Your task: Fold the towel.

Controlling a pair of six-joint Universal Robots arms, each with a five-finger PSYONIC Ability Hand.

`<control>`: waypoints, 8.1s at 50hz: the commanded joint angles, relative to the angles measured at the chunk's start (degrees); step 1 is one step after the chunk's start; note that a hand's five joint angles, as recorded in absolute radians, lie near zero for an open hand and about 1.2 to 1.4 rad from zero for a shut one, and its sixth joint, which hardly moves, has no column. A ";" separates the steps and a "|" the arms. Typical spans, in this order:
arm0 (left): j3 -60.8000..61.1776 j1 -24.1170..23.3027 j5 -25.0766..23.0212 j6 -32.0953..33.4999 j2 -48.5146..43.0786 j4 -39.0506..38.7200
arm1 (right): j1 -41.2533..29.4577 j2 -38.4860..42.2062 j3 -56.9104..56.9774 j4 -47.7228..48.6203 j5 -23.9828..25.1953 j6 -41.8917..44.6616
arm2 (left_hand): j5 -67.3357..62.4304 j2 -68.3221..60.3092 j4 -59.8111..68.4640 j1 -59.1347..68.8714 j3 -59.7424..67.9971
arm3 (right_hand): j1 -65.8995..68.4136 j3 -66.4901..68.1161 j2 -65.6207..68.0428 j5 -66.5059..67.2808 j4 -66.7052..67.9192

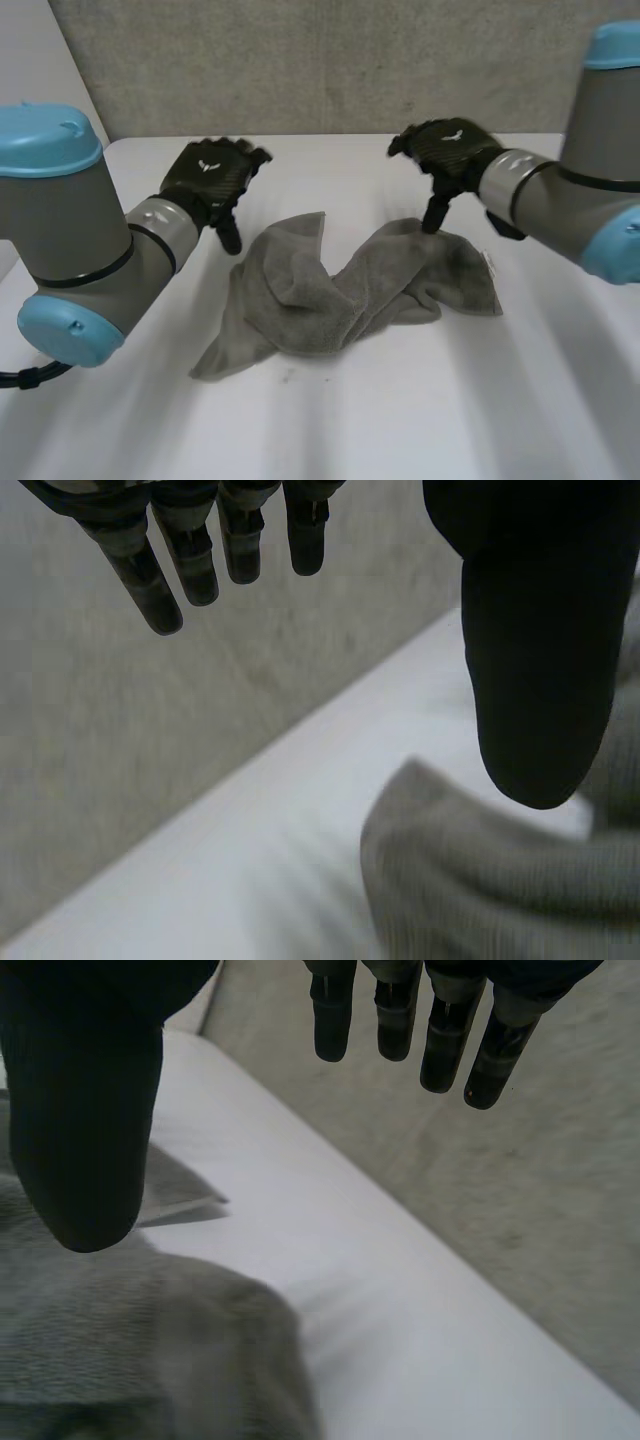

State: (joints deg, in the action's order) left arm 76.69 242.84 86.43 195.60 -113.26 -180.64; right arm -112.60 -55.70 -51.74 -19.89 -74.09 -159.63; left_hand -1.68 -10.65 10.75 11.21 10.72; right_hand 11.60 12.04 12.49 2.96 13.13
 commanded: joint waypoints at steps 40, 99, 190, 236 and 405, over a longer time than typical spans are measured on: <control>-28.62 0.36 7.08 6.91 -11.30 -6.99 | -1.92 2.80 4.47 41.91 -7.56 13.73 | -68.32 -69.35 69.25 68.79 69.28 | 68.40 67.96 67.51 67.04 66.87; 7.43 5.71 -6.78 6.81 -0.90 -1.83 | 4.06 -6.01 -17.00 5.74 4.92 3.80 | -10.30 -11.33 11.23 10.78 11.27 | 2.35 1.91 1.46 1.00 0.82; -28.43 8.62 -6.53 27.21 -32.90 10.21 | 3.27 0.85 -17.52 8.20 4.30 3.36 | -16.35 -17.38 17.27 16.82 17.31 | 2.18 1.74 1.30 0.83 0.66; 15.59 6.60 1.20 25.54 13.86 -9.55 | 2.56 11.40 1.46 5.03 13.62 -4.64 | -68.32 -69.35 69.25 68.79 69.28 | 3.87 3.42 2.98 2.51 2.34; 30.00 10.38 1.37 11.39 24.59 -12.55 | 11.70 -26.92 -25.85 -12.10 -0.09 30.05 | -68.32 -69.35 69.25 68.79 69.28 | 68.40 67.96 67.51 67.04 66.87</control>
State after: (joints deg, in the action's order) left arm 105.68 253.82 87.93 208.87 -87.02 -193.88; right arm -101.00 -80.62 -71.32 -24.15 -73.24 -138.83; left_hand -58.72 -69.74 69.77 67.12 69.68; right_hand 55.54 67.85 67.26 56.10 68.34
